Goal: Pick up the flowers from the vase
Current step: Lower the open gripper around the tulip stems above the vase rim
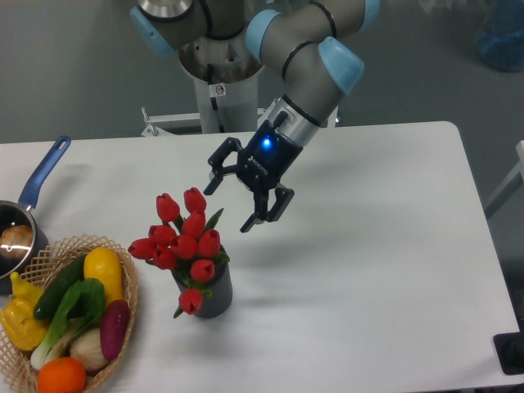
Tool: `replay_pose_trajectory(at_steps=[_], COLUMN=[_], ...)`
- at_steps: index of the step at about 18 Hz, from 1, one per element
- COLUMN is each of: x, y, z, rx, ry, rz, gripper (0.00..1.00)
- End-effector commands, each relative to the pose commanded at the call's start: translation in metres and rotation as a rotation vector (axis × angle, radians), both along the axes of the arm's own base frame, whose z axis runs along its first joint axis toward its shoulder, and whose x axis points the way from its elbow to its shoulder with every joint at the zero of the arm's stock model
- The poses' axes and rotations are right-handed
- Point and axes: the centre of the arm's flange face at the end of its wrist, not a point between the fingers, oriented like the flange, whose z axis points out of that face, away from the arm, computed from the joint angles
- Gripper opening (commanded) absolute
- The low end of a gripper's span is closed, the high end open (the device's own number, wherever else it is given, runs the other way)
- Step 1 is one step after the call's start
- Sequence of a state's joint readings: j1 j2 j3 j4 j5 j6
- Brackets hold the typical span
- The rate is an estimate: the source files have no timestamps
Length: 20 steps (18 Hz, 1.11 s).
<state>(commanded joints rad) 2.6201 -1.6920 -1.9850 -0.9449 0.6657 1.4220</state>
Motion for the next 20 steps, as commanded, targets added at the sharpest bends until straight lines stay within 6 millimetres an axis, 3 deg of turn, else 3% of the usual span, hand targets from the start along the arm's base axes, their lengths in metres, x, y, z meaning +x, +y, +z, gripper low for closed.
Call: replay_pose_trajectory(at_steps=[20], x=[-0.012], y=[0.030], z=[-0.009], rx=[0.045], ry=[-0.017], rz=[-0.034], gripper=[1.00])
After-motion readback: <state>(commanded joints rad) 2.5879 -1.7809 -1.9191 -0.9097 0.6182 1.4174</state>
